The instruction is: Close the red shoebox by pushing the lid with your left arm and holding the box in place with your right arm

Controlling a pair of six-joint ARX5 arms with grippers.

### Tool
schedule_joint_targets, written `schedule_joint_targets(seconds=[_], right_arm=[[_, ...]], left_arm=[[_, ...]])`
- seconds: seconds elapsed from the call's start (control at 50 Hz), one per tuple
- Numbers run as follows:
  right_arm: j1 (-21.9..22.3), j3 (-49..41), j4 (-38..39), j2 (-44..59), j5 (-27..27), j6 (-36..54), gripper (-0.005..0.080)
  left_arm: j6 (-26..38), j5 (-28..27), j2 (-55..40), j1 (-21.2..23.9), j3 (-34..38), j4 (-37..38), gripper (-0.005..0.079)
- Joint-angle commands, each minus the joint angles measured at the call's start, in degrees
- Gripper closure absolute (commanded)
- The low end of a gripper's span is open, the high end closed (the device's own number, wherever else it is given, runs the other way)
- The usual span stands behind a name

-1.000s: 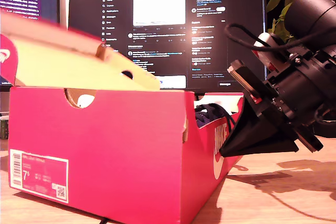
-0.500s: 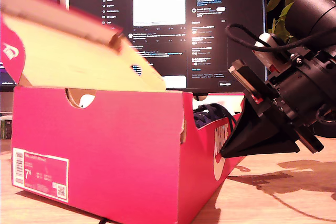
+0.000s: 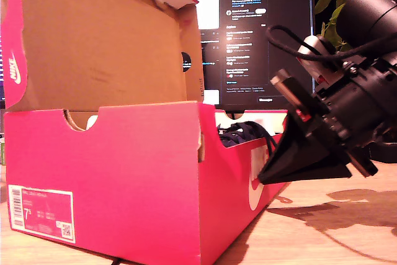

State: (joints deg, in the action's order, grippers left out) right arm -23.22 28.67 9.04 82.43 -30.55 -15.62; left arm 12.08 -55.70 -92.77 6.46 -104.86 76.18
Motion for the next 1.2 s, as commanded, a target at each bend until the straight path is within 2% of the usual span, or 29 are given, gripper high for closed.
schedule_joint_targets(seconds=[0.0, 0.12, 0.28, 0.38, 0.52, 0.62, 0.72, 0.88, 1.02, 1.18], right_arm=[[3.0, 1.4, -1.5, -1.5, 0.0, 2.4, 0.0764], [8.5, 1.4, -5.4, -3.3, 0.0, 5.4, 0.0764], [13.8, 1.4, -6.8, -6.6, 0.0, 5.6, 0.0764], [15.3, 1.4, -8.2, -9.0, -0.1, 5.6, 0.0764], [15.4, 1.4, -10.4, -12.2, -0.4, 5.6, 0.0764], [15.3, 1.4, -12.3, -14.5, -1.1, 5.1, 0.0764], [14.1, 1.4, -11.8, -16.4, -5.0, 4.7, 0.0764], [10.6, 2.2, -7.6, -17.4, -8.5, 0.2, 0.0764], [6.2, 2.9, -4.5, -17.4, -8.3, -1.5, 0.0765], [2.5, 3.1, -4.9, -16.7, -6.8, -2.6, 0.0765]], left_arm=[[-0.3, 3.0, -3.2, 2.0, 4.2, 1.8, 0.0761], [-1.2, 1.0, -3.2, 4.7, 4.2, 1.8, 0.0761], [-0.4, -0.9, -3.1, 8.3, 4.2, 1.5, 0.0761], [0.6, -0.2, -2.6, 9.6, 4.2, -1.6, 0.0761], [-0.7, 4.7, -1.0, 9.8, 4.2, -8.0, 0.0761], [-1.2, 9.9, -0.6, 8.8, 4.2, -8.5, 0.0761], [-1.1, 13.1, -0.6, 7.0, 4.2, -8.4, 0.0761], [-0.1, 13.1, -0.6, 5.7, 4.2, -8.5, 0.0761], [0.3, 13.1, -0.6, 5.5, 4.2, -8.5, 0.0761], [1.0, 13.1, -0.6, 5.5, 4.2, -8.6, 0.0761]])
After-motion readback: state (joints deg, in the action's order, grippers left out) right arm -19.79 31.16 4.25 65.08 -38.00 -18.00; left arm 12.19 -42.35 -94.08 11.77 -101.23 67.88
